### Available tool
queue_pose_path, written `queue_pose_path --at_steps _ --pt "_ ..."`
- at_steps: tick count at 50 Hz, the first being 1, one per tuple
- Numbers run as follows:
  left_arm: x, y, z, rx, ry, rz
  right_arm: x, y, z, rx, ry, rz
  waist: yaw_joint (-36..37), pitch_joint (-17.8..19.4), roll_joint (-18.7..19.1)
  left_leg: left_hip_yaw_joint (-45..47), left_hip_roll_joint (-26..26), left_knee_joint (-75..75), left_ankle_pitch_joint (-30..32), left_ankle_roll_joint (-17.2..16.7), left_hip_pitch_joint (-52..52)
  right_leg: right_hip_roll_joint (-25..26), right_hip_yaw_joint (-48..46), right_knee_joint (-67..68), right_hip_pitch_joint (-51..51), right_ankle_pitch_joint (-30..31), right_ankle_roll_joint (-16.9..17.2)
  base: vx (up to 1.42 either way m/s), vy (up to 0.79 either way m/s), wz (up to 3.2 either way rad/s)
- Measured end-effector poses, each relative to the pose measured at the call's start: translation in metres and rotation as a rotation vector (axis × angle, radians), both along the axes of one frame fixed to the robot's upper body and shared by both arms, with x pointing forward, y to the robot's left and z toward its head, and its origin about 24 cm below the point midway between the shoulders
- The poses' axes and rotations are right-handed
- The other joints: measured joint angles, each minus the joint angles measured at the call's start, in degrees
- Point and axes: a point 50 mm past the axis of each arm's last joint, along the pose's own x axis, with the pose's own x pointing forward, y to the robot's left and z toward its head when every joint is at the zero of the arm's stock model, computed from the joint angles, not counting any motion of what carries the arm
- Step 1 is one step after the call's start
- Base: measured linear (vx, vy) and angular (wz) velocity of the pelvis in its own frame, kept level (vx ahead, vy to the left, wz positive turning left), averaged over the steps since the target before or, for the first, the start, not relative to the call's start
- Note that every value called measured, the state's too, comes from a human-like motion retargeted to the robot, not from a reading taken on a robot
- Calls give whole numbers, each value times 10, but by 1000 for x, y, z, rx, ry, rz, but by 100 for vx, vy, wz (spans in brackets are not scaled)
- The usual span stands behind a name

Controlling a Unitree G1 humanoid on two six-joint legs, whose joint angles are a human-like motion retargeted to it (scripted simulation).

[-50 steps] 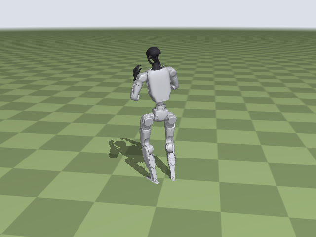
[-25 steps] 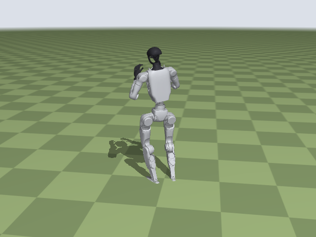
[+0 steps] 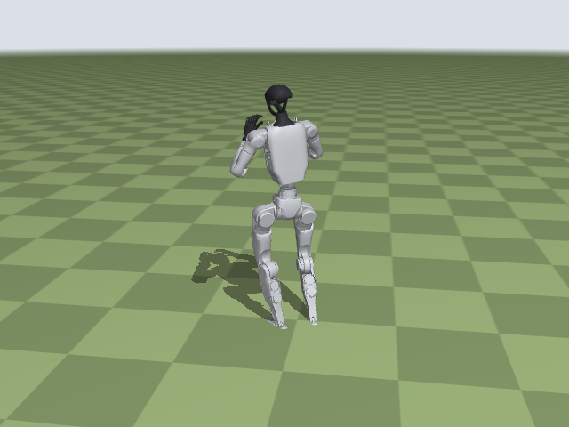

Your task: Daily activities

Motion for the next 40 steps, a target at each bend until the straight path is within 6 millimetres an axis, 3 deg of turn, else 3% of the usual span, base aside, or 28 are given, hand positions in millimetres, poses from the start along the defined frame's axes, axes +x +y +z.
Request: queue_pose_path --at_steps 5,8,18,25,28,32,35,37,38,40 --pt "4 -7 0 10 28 -16 -13 13 18 -10 -123 38 6 -2 -7 -1 -7 -1 0 1 -2 -8 4 20 -11 -6 2 0 0 0" --pt "5 -8 5 -1 20 -13 -15 12 31 -25 -213 -39 3 -2 -17 -4 -11 5 -3 2 -6 -14 3 37 -18 -11 3 -3 2 14" --pt "-1 -8 52 -123 -193 18 -25 -8 84 20 -552 -423 11 -5 -51 -34 -14 53 -19 -5 -44 -31 -21 84 -39 -25 1 -3 0 33" --pt "-5 -21 74 -122 -279 8 -24 -17 111 20 -618 -648 16 -3 -72 -64 -8 79 -26 -10 -76 -26 -39 96 -52 -25 1 0 -3 41" --pt "-6 -29 80 -88 -297 -5 -14 -18 118 -34 -578 -725 17 0 -80 -80 -5 89 -27 -12 -89 -24 -35 95 -59 -32 1 0 -6 49" --pt "-10 -40 89 -27 -327 -36 19 -24 128 -158 -440 -869 24 0 -92 -104 -1 89 -21 -15 -106 -19 -37 76 -64 -30 1 1 -8 51" --pt "-15 -48 99 9 -345 -82 72 -43 140 -290 -231 -1058 39 -3 -97 -122 6 69 -8 -20 -114 -7 -53 35 -58 -12 1 3 -9 49" --pt "-19 -53 101 18 -352 -117 124 -72 130 -419 26 -1228 53 -3 -104 -132 7 76 -7 -22 -122 -6 -65 28 -54 -10 1 3 -8 51" --pt "-22 -56 104 14 -360 -144 155 -94 127 -486 188 -1329 62 -3 -103 -138 11 66 -3 -25 -124 2 -72 8 -49 -2 0 5 -8 49" --pt "-30 -63 107 1 -382 -199 197 -142 102 -613 535 -1505 79 -2 -105 -148 15 58 1 -30 -129 10 -83 -13 -44 6 -1 5 -6 50"
